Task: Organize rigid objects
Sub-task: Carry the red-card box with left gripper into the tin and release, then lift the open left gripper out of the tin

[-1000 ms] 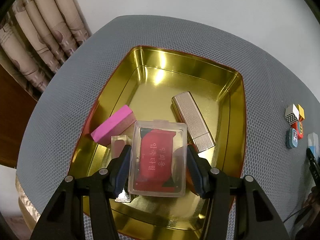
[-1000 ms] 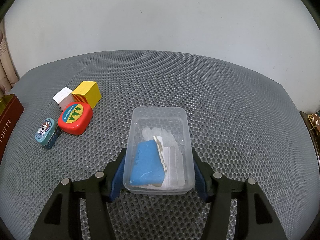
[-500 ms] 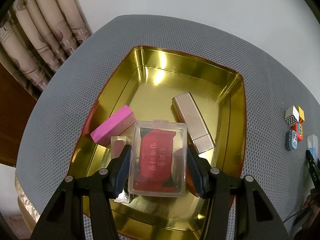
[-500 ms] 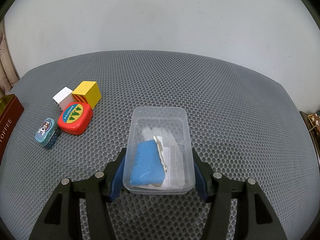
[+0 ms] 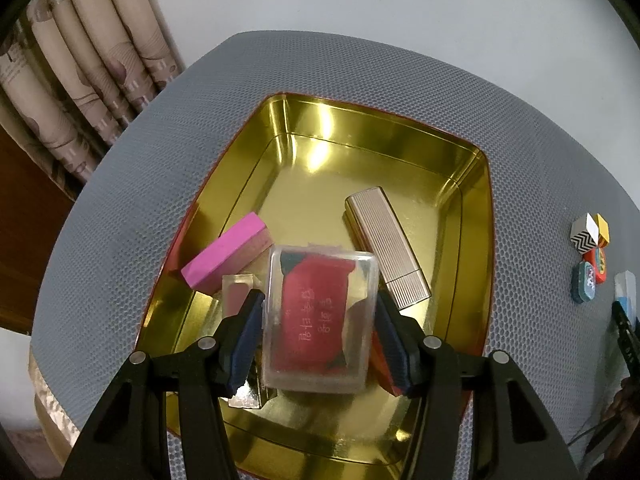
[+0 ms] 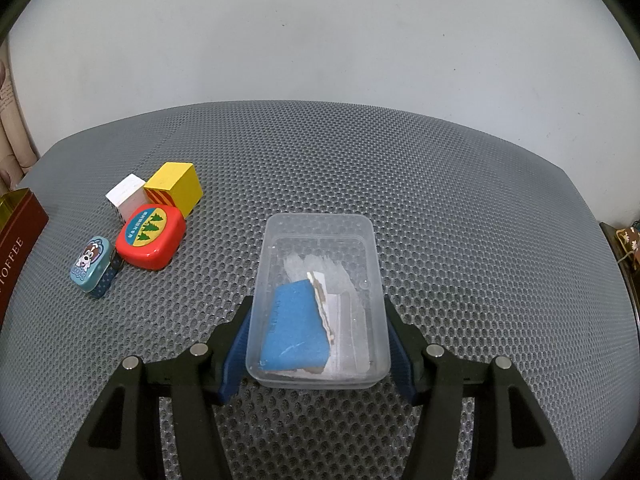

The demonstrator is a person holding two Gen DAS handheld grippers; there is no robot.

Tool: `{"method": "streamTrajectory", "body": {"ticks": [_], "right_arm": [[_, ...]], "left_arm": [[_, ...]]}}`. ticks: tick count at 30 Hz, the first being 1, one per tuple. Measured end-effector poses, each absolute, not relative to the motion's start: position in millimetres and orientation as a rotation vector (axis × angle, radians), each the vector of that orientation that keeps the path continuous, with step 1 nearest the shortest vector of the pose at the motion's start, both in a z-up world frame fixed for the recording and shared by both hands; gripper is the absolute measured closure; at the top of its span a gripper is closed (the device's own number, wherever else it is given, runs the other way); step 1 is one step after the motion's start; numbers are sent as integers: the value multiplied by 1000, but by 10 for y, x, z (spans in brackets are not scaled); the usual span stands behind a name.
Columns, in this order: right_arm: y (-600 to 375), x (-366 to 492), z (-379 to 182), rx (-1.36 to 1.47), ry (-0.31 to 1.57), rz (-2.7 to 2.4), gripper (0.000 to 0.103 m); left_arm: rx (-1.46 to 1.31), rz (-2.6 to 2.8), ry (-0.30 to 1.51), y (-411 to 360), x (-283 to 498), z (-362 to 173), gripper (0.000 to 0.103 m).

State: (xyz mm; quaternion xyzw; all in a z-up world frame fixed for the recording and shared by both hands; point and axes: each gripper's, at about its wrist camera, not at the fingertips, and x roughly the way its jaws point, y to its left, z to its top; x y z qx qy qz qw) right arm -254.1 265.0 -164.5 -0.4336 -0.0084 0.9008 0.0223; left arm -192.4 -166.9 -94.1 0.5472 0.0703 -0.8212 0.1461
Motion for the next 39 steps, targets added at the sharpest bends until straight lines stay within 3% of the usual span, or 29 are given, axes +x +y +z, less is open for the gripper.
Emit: {"method": "streamTrajectory", "body": {"ticks": [23,39], "right_arm": [[2659,-2531,-1653,-1343,-25,2790,42],[2627,-2438,-1564,-1341,-36,2788,43]], "left_arm": [[1458,-2375,156,-1602,-1764,-780,50],[1307,-2374,101,-1497,-1310,-721,41]]}}
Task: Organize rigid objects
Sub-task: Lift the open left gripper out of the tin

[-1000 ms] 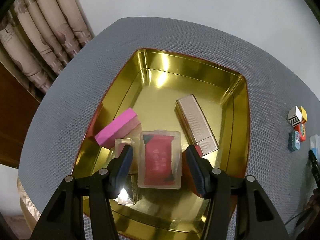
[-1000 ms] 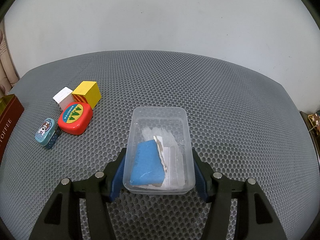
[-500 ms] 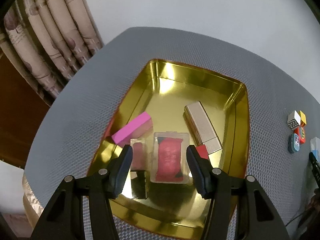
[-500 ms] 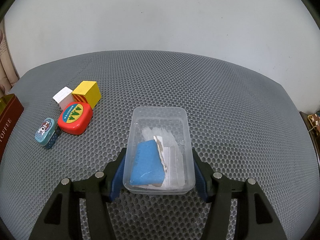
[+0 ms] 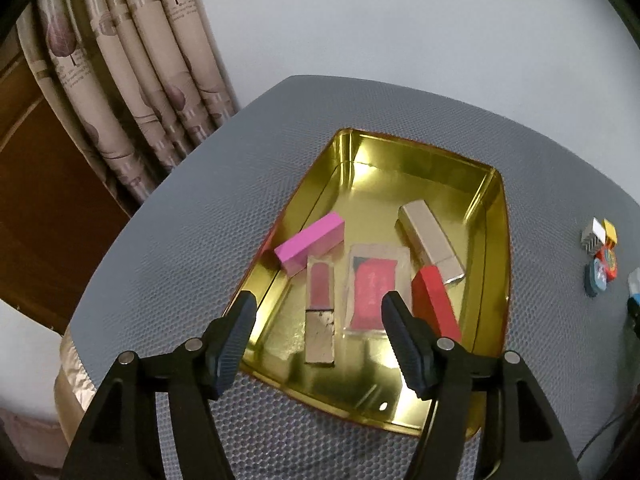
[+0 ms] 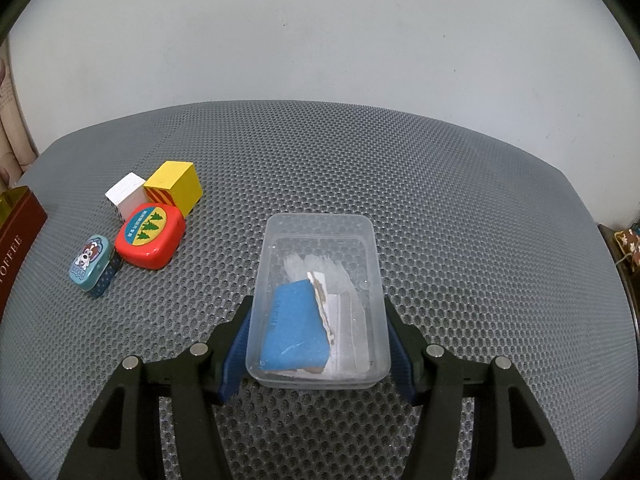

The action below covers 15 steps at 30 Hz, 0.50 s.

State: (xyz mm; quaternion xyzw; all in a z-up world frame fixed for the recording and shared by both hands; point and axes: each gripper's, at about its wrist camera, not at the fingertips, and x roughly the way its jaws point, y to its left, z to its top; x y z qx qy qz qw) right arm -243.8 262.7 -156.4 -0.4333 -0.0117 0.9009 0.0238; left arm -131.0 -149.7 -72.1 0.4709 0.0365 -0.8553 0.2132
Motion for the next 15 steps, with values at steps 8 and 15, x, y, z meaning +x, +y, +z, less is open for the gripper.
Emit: {"method": "streamTrajectory", "body": {"ticks": [8,15], "right_arm": [[2539,-2442,-1561,-1334,-57,2784,44],[2475,-2434,-1550,-1327,-86,2777,44]], "left_arm": [[1288,-2346,129,-1685,-1260,-821,38],[1276,-2308,164,-1879,-1242,-867,33]]}}
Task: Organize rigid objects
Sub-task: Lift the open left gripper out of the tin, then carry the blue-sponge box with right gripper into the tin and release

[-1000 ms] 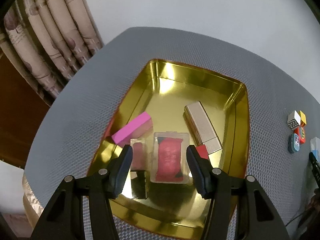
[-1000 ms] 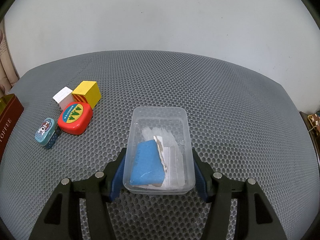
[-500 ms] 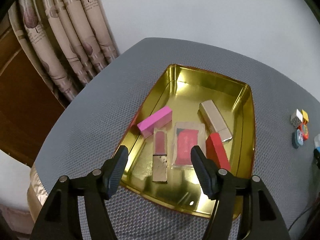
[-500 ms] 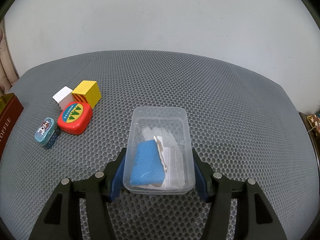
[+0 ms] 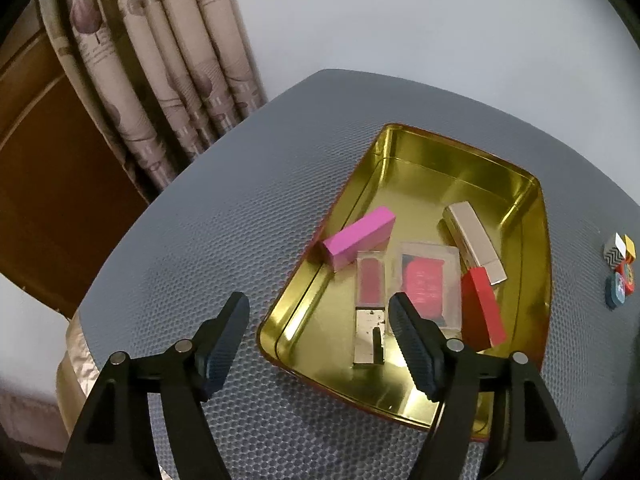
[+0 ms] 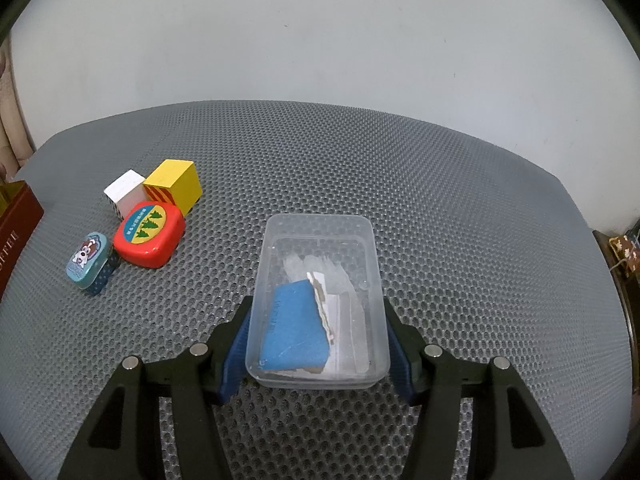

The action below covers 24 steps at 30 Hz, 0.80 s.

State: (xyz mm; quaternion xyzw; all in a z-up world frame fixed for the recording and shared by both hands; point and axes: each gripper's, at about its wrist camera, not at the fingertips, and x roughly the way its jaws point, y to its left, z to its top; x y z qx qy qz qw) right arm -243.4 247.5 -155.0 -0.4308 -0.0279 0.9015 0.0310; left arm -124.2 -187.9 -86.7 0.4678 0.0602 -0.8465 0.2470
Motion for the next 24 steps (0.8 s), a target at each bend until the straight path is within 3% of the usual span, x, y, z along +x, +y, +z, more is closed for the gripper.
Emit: {"method": "streamTrajectory", "body": {"ticks": [18,24], "right_arm": [[2298,-2343,-1257,-1278,-81,2822,44],[2191,-1756,-926,-1254,-88,2902,44]], "left_arm": [[1250,-2312,172,-1907,-1205,-798,30],[1240,-2307,179,-1926,-1197,-769,30]]}}
